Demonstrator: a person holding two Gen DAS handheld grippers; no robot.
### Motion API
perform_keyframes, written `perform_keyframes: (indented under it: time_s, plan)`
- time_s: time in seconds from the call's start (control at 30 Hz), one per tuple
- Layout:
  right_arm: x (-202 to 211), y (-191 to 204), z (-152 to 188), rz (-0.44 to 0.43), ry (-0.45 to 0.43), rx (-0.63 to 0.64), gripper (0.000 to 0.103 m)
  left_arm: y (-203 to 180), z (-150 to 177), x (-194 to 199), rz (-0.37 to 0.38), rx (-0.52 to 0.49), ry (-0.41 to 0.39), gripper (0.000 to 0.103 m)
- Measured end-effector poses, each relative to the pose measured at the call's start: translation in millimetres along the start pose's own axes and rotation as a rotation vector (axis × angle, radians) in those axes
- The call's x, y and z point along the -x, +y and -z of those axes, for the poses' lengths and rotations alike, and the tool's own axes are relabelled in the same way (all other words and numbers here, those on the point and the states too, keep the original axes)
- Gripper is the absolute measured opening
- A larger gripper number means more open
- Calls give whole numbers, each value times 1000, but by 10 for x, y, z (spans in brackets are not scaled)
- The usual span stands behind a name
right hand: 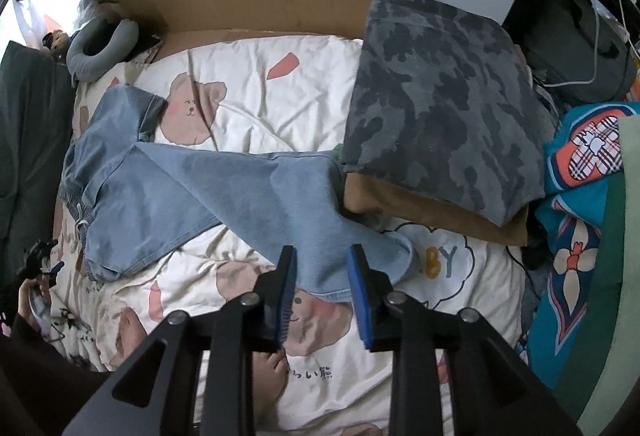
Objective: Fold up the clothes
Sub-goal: 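Lay the jeans flat on the sheet and open both grippers, then lower the left gripper onto the jeans waistband and close it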
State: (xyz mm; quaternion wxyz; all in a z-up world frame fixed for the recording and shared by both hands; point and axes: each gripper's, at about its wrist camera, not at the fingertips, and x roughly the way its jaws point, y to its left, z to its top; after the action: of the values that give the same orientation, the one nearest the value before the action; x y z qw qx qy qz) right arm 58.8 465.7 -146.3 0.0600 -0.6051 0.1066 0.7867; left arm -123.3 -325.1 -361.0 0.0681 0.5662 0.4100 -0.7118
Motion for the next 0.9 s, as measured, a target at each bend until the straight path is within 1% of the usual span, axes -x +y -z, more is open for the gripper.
perform_keyframes:
  time_s: [0.17,0.23,0.47,0.67,0.77,0.9]
  plan:
    - [-137,39,7,-30,19,-6,33,153,-98,-139,40,111,-15,72]
    - [-203,59,13,-28,28,-3,34,193,-137,-201,61,151,-20,72]
    - [-410,81,58,-32,64,-11,36,233,-251,-386,84,225,-30,72]
    - [-511,80,47,-33,78,-15,36,240,-381,-435,69,257,-46,72]
    - [-556,91,41,-35,85,-14,37,216,-446,-463,51,252,-44,72]
    - [-616,125,45,-35,97,-5,37,161,-538,-557,-20,240,2,72]
